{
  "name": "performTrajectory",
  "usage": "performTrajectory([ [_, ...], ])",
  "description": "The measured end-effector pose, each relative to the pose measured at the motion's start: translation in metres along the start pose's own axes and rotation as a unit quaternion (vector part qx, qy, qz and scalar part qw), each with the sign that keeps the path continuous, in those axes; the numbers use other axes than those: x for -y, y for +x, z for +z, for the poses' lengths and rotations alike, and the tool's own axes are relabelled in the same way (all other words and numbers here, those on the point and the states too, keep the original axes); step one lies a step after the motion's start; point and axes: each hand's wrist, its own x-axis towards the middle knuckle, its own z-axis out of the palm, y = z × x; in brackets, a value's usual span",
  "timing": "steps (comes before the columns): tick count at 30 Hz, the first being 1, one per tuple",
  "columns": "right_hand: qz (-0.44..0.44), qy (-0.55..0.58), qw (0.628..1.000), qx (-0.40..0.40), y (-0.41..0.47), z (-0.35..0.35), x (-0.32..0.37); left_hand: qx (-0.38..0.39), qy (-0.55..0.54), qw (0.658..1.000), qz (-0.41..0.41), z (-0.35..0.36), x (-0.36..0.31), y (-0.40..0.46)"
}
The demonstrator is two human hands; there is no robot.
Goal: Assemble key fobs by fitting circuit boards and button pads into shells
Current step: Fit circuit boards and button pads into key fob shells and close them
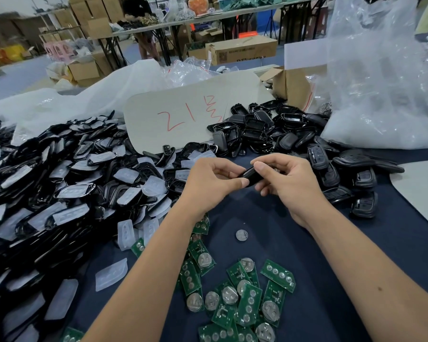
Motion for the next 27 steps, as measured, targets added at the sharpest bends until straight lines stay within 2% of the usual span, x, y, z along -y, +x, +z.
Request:
performTrajectory([
  [10, 0.016, 0.035, 0.999, -0.010, 0.0001, -0.0009, 0.0015, -0.032, 0.050, 0.997, 0.039, 0.0068, 0.0005, 0.0021],
  [15, 0.019, 0.063, 0.998, 0.009, 0.0008, -0.0028, -0.0011, -0.038, 0.011, 0.999, 0.019, 0.0028, 0.0042, 0.0031],
  [22, 0.024, 0.089, 0.995, 0.026, 0.0018, -0.0032, -0.0013, -0.054, 0.021, 0.998, 0.031, 0.0021, 0.0057, 0.0045],
  [27, 0.008, 0.051, 0.998, 0.040, 0.0007, -0.0026, -0.0012, -0.047, 0.023, 0.998, 0.028, -0.0018, 0.0070, 0.0064],
])
